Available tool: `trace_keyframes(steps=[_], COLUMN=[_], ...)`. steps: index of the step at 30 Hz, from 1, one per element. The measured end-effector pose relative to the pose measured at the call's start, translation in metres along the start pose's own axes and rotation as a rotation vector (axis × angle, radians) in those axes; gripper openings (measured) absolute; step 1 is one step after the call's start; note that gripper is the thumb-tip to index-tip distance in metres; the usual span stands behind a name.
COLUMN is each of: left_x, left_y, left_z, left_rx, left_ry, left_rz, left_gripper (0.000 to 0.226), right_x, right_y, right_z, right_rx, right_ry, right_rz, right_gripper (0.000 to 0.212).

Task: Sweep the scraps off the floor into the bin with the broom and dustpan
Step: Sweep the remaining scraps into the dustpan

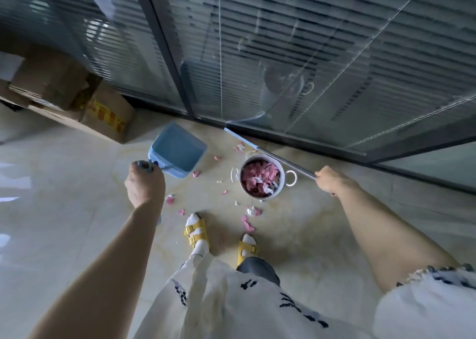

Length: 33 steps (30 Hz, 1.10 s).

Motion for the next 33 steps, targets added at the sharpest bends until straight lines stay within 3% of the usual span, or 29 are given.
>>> trace_keyframes(steps=[4,22,33], left_x=[-0.005,-0.007,0.011], left_y=[0.006,0.007,-0.005], left_z=[-0.002,0.006,0.003], left_rx=[0.018,0.052,0.082], left_ry=[-0.008,0.019,0.070], left_rz=[-0.007,-0.027,-0.005], left_gripper=[0.030,0.028,0.029], right_x=[0.004,0.016,-0.002], right_y=[-0.001,0.023,0.052], right_z=[-0.009,-0.066,-0.107], right_rx=[0.004,0.076,0.142], right_ry=[-0.057,0.174,0.127], right_rz=[0.029,0.096,-0.022], right_gripper=[0.034,0.035,0.032])
Point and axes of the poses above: each hand's wrist, its own y-axis away from the middle knuckle, its own x-axis out of the back of the hand, z = x × y, the point moved 1 cm from there along -y, towards the middle knuckle, and after that the axes turned 4 degrees about -z, right-handed, at the moved point
